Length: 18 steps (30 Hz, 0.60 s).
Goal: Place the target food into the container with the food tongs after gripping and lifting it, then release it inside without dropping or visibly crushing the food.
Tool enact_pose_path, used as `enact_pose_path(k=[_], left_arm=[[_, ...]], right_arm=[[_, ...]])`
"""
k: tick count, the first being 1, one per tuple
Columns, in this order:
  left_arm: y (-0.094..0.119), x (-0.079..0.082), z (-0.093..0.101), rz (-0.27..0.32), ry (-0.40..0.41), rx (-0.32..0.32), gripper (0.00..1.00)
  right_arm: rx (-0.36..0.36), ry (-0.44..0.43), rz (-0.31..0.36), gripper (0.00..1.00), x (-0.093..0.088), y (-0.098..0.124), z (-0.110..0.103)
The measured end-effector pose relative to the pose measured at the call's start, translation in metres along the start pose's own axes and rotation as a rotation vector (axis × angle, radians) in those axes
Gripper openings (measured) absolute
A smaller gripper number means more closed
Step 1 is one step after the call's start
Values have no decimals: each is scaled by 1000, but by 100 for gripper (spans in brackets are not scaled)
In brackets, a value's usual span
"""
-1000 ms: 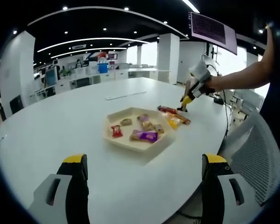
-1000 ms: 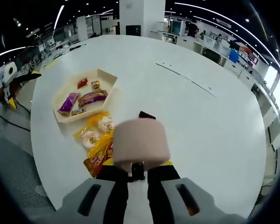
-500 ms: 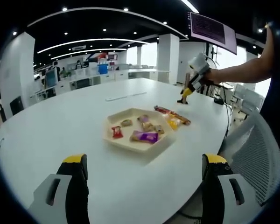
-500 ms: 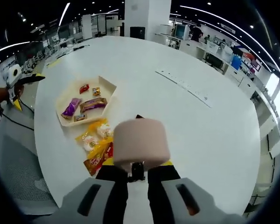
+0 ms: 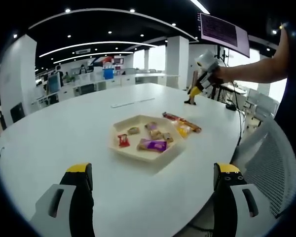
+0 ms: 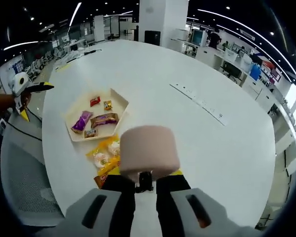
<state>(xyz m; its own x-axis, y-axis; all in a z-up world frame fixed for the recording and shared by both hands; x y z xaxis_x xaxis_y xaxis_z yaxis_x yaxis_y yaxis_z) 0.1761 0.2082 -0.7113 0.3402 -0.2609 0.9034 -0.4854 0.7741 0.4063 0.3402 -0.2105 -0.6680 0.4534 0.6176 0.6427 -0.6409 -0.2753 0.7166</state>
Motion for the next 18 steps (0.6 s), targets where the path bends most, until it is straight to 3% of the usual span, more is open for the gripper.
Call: enact_pose_path(k=[18], left_arm=[[1, 2, 0, 12, -5, 7, 99]], right_arm=[[62, 66, 53, 14, 44, -3, -14]])
Point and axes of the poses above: the point that each gripper's makers call its tool centre point, and the gripper's own axes: y roughly backward along the fingers, z roughly to its right, x roughly out of its top, the point moved 9 cm from there along y, roughly backward along the fingers, and after that the axes turned 15 degrees about -x, right-handed, at the moved point
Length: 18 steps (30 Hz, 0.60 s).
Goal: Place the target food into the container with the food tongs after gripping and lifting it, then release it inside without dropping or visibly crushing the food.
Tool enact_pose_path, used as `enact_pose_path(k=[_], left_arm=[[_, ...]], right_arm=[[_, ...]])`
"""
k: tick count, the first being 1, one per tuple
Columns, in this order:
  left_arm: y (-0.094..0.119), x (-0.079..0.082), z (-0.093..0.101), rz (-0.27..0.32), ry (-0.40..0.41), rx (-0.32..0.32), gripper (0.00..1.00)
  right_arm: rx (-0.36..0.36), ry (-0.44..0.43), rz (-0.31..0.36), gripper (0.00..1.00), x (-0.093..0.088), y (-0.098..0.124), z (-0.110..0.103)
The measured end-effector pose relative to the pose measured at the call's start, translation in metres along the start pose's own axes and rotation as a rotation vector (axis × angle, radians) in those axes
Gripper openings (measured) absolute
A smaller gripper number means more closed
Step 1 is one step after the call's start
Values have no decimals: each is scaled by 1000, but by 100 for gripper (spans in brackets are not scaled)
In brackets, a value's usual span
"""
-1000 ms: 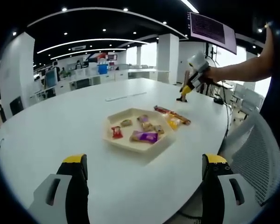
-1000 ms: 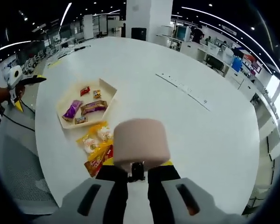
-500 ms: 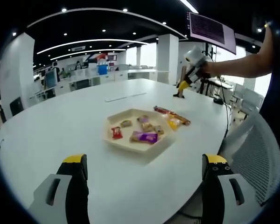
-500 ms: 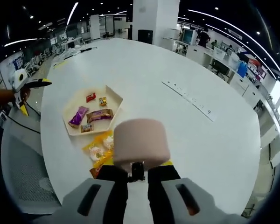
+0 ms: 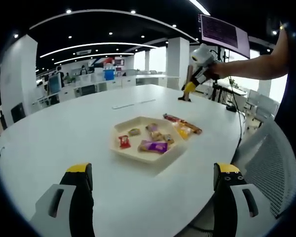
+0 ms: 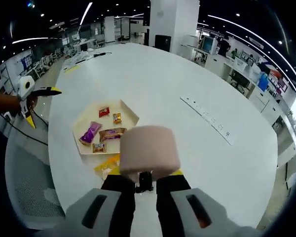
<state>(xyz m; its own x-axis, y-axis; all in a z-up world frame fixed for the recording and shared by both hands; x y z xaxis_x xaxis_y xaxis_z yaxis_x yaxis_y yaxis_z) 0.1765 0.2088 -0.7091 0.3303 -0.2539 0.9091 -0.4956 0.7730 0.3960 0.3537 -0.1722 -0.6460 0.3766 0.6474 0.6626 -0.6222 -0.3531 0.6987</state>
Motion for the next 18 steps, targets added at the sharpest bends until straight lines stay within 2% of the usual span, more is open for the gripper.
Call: enact_pose_path(k=[18], left_arm=[[0, 0, 1, 1, -4, -4, 99]], right_arm=[[93, 84, 63, 14, 58, -13, -31]])
Point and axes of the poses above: the point that each gripper's makers call its tool centre point, and the gripper's own axes: y roughly backward along the fingers, z roughly to its right, x roughly out of its top, the point moved 9 cm from there along y, roughly backward along the fingers, and after that the axes turned 15 degrees about -x, right-handed, at the moved point
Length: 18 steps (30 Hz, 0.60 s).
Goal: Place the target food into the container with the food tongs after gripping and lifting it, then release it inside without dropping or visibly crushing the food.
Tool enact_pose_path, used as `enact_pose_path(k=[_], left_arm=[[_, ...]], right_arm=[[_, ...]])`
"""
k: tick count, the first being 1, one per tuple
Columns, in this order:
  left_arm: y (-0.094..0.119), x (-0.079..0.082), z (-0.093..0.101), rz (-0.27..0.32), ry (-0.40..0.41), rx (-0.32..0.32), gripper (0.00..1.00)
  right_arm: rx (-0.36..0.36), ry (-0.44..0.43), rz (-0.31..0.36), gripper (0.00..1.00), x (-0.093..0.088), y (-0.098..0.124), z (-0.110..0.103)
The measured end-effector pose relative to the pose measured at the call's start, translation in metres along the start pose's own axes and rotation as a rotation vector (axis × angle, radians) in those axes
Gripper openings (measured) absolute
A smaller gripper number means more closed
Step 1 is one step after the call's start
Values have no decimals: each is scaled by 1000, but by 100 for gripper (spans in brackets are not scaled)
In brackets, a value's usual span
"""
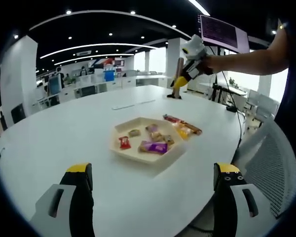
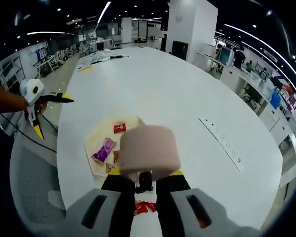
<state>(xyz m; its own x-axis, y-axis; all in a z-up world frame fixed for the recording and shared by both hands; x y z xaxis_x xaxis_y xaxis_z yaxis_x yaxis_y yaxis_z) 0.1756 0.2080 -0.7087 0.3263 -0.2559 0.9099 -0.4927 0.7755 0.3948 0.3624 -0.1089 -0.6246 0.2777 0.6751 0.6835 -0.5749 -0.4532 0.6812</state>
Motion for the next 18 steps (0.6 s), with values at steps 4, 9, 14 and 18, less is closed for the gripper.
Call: enact_pose_path(k=[4, 9, 14, 18], left_arm=[[0, 0, 0, 4, -5, 3, 99], [1, 1, 0, 9, -4, 6, 99], [1, 2, -1, 13, -5, 7, 99], [1, 2, -1, 17, -5, 10, 99]], right_arm=[[18, 20, 12, 14, 13, -4, -8], [46, 45, 31, 14, 30, -11, -17], [67, 71, 44, 14, 48, -16, -26], [83, 91, 50, 15, 61, -23, -31]])
Point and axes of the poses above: the point that each gripper's makers call its tool centre point, and the gripper's own axes: y roughly backward along the fingers, z roughly to its right, x roughly out of its top, the point moved 9 cm from there along y, roughly backward along the fingers, and after that the axes turned 15 degrees about -x, right-handed, at the moved point
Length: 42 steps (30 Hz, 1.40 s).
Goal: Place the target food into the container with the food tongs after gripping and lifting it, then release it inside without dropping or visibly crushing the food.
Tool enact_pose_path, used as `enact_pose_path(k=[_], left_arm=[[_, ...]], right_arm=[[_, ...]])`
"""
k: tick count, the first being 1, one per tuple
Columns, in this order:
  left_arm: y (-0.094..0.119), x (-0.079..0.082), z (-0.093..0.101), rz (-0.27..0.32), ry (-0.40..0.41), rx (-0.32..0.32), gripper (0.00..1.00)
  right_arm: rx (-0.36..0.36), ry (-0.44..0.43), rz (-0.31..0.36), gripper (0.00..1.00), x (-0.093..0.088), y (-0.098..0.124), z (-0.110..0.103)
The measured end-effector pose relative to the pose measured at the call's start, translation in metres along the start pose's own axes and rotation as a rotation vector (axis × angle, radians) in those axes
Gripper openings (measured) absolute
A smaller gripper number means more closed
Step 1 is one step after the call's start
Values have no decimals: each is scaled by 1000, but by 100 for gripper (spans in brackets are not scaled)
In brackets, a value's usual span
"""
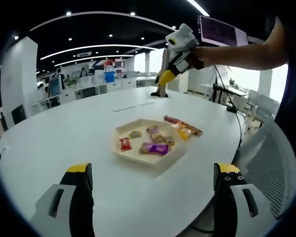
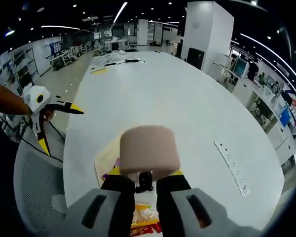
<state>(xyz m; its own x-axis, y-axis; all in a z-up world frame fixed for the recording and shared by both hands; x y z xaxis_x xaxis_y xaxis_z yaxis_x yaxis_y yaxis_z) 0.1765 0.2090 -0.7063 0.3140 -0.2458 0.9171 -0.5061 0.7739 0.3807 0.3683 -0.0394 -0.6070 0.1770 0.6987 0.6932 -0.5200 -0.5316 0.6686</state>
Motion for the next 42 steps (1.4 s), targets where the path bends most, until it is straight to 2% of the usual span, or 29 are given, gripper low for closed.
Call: enact_pose_path(k=[11, 20, 30, 36, 42], left_arm=[[0, 0, 0, 1, 1, 5, 99], [0, 0, -1, 3, 4, 11, 99], [0, 0, -1, 2, 5, 10, 99], [0, 0, -1, -1, 4, 8, 99], [0, 0, -1, -2, 4, 9, 99]], right_arm=[[35, 52, 16, 15, 35, -24, -10], [66, 89, 28, 15, 52, -32, -17], [78, 84, 22, 16, 52, -33, -17], [62, 53, 55, 19, 53, -32, -13], [74, 40, 52, 19, 51, -29, -13]])
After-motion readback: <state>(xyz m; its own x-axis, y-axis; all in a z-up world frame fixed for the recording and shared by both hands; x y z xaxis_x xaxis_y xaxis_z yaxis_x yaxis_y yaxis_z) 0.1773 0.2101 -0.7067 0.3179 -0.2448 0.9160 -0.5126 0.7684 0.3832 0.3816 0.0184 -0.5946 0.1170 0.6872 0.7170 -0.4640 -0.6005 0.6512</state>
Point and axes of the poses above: the point that each gripper's makers call its tool centre point, and the gripper's own axes: y roughly backward along the fingers, z roughly to its right, x roughly out of its top, the point moved 9 cm from there along y, roughly backward along the fingers, and after that the axes turned 15 degrees about -x, right-handed, at the moved point
